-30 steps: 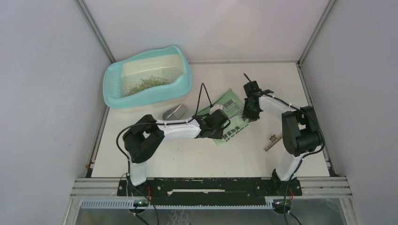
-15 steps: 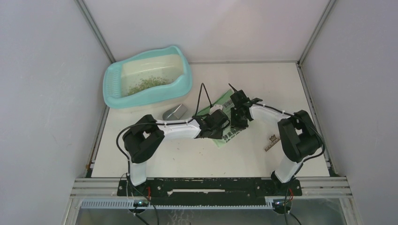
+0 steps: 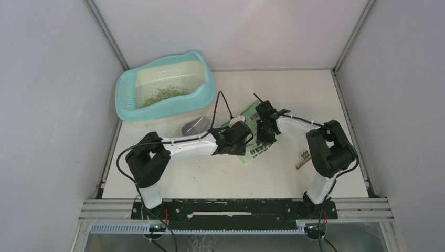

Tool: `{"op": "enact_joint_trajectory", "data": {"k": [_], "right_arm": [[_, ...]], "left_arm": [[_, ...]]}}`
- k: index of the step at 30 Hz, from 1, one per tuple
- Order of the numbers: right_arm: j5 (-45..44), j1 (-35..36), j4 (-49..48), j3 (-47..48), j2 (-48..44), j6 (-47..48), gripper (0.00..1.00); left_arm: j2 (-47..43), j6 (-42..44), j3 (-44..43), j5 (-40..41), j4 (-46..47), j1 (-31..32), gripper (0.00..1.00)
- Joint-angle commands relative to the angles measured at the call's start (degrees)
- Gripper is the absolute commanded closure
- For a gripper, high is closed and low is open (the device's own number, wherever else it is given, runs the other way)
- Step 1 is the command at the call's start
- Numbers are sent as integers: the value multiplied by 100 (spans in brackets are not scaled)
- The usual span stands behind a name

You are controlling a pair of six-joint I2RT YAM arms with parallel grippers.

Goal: Fill the litter box with clean litter
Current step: Close the cat litter bag at the center of the board.

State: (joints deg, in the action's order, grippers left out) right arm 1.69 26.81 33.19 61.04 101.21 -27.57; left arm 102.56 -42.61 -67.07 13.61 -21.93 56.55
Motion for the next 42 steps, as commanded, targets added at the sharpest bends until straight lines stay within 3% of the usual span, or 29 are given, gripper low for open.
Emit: {"op": "enact_joint_trajectory", "data": {"k": [1, 9, 22, 26, 30, 36, 42], "right_arm": [[-608, 172, -200, -176, 279, -84, 64], [-765, 242, -50, -167, 139, -70, 64], [-80, 186, -46, -170, -167, -55, 62], [193, 155, -13, -186, -351, -87, 58], [579, 47, -119, -396, -781, -217, 46], [936, -360, -375, -1095, -1641, -335, 40], [1022, -1384, -664, -1707, -2185, -350, 42]], "left_arm": [[-324, -46, -265, -24, -160, 151, 54], [-192, -72, -596, -64, -134, 408, 55], [728, -83, -352, 24, 397, 465, 56], [887, -143, -139, 61, 535, 411, 57], [903, -197, 118, -27, 704, 374, 57], [832, -263, 364, -77, 865, 380, 57], [806, -291, 525, -83, 984, 373, 58]]}}
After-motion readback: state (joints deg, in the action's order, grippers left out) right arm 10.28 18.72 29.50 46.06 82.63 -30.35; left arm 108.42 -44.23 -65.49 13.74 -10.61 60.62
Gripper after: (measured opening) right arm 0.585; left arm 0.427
